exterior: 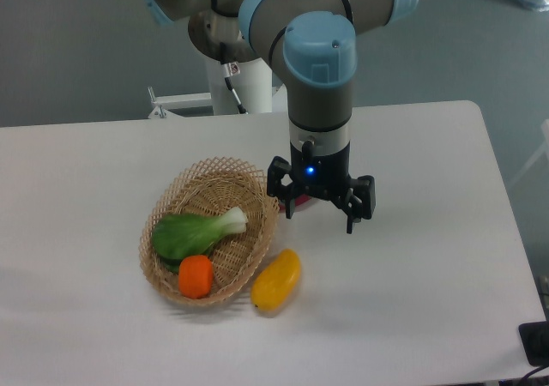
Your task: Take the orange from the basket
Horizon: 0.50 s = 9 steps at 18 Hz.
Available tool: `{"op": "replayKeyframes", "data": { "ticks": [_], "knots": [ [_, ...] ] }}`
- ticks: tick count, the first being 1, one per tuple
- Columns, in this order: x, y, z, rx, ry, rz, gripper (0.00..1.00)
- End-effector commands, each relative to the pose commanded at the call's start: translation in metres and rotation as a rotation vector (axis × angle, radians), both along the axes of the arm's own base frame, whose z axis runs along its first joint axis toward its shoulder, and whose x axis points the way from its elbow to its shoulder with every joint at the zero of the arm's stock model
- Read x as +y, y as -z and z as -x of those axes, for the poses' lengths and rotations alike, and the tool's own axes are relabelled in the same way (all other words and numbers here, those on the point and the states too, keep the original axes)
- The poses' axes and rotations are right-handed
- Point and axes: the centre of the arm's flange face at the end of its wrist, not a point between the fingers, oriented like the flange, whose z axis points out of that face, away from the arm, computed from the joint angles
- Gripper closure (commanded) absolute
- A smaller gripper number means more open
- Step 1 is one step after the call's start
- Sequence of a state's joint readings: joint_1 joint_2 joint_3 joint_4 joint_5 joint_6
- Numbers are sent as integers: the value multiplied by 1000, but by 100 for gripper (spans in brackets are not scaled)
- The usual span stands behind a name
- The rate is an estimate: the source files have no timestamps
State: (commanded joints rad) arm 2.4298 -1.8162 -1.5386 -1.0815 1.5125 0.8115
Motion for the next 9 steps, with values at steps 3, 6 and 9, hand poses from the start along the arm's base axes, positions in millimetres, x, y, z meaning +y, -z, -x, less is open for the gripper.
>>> {"op": "replayKeyframes", "data": {
  "ticks": [3, 6, 9],
  "knots": [
    [1, 0, -1, 2, 2, 2, 0],
    [2, 2, -2, 3, 4, 5, 0],
    [4, 2, -3, 4, -4, -2, 0]
  ]
}}
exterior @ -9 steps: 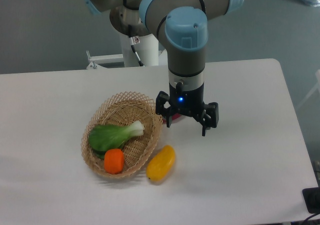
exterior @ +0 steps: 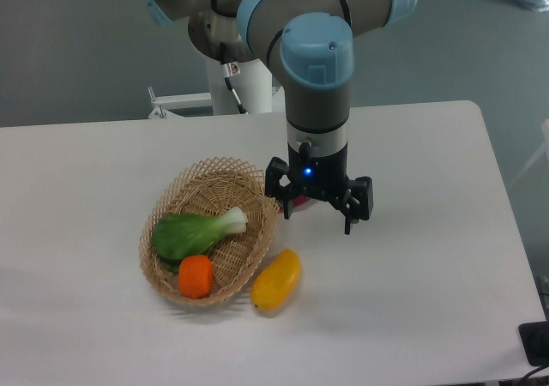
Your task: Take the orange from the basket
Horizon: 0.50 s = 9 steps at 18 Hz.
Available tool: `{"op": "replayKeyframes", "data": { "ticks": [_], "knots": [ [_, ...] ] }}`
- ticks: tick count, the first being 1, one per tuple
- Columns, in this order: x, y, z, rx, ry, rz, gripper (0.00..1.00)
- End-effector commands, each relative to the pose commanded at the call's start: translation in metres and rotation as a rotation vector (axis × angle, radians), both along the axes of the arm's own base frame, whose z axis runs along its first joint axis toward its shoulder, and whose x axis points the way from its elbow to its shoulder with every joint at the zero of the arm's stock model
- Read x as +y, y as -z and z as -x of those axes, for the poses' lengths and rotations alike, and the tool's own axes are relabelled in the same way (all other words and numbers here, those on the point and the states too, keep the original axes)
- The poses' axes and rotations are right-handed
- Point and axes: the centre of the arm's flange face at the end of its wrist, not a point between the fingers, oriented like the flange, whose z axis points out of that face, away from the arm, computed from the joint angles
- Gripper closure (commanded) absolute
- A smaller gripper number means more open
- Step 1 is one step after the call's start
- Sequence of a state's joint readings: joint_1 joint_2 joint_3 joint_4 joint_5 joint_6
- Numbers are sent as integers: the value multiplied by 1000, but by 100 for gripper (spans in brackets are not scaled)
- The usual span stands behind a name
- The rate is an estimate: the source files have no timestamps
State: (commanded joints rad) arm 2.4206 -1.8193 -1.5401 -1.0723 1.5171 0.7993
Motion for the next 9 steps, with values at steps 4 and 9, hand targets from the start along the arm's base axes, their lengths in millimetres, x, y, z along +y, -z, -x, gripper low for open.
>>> {"op": "replayKeyframes", "data": {
  "ticks": [4, 9],
  "knots": [
    [3, 4, -7, -25, -49, -13, 0],
    [28, 6, -43, -65, -169, -51, 0]
  ]
}}
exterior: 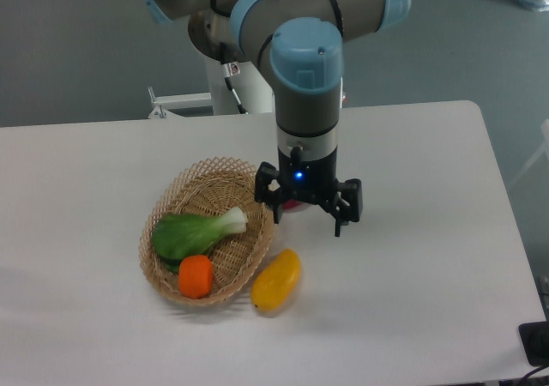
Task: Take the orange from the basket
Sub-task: 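Move the gripper over the basket and lower it onto the orange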
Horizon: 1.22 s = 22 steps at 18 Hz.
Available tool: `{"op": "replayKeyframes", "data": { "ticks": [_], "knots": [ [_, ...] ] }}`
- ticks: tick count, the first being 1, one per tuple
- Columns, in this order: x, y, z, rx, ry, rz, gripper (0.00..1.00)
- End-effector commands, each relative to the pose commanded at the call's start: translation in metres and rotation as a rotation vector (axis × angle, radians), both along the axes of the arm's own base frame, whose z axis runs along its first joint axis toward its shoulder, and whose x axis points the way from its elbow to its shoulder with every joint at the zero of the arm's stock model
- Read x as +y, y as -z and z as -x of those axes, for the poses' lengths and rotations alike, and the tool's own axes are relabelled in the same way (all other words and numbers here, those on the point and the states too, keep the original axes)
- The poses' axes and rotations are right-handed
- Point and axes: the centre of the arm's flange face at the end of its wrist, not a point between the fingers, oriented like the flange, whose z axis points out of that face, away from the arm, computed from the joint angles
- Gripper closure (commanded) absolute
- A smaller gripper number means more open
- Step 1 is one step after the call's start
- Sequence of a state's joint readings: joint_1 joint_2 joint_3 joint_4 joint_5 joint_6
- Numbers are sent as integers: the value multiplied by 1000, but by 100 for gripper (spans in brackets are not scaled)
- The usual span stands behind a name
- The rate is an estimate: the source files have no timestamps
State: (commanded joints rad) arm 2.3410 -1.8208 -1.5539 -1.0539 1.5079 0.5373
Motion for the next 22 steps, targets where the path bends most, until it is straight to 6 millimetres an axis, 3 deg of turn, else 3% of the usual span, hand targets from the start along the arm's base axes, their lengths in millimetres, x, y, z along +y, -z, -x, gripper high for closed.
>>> {"op": "replayKeyframes", "data": {
  "ticks": [2, 5, 7, 9, 11, 22],
  "knots": [
    [16, 9, -21, -35, -75, -10, 0],
    [46, 46, -62, -73, -82, 1, 0],
    [49, 75, -80, -101, -60, 48, 0],
    [51, 89, -92, -118, -46, 69, 0],
    [55, 115, -107, -138, -15, 109, 0],
    [69, 165, -101, -148, 14, 124, 0]
  ]
}}
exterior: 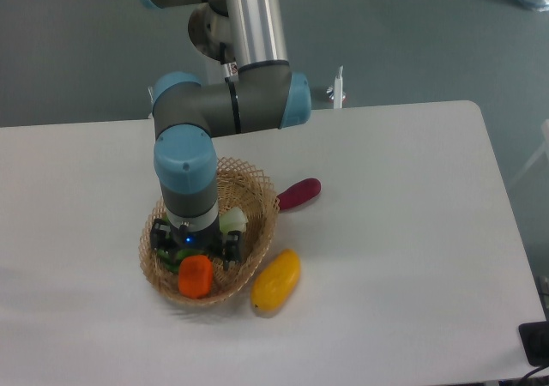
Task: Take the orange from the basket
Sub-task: 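Move the gripper over the basket and lower it onto the orange, then close the gripper fingers around the orange in the basket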
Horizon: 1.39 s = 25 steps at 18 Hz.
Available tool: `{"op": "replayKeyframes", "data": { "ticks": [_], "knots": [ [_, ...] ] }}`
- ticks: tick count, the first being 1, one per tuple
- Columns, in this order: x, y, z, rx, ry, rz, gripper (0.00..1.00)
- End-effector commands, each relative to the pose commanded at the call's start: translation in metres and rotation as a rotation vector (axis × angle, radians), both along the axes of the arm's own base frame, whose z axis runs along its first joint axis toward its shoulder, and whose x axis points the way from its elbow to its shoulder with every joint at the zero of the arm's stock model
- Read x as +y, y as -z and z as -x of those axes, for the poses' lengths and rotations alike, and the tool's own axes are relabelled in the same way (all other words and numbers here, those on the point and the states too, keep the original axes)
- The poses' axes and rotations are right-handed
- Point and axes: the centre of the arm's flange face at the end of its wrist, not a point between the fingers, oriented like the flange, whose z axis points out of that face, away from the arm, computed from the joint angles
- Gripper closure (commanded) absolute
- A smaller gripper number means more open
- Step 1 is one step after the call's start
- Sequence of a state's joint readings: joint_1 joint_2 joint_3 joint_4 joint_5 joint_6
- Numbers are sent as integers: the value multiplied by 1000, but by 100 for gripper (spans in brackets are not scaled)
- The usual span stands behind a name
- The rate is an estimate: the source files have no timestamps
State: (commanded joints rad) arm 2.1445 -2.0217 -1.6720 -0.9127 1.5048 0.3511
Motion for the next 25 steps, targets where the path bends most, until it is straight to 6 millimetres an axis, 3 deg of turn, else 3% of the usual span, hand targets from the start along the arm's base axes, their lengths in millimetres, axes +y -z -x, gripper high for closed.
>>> {"op": "replayKeyframes", "data": {
  "ticks": [11, 12, 14, 17, 25],
  "knots": [
    [5, 16, -9, -26, 28, 9, 0],
    [5, 16, -8, -27, 26, 11, 7],
    [5, 14, -8, -25, 26, 7, 34],
    [5, 11, -8, -22, 26, 3, 52],
    [5, -1, -7, -9, 43, -14, 60]
  ]
}}
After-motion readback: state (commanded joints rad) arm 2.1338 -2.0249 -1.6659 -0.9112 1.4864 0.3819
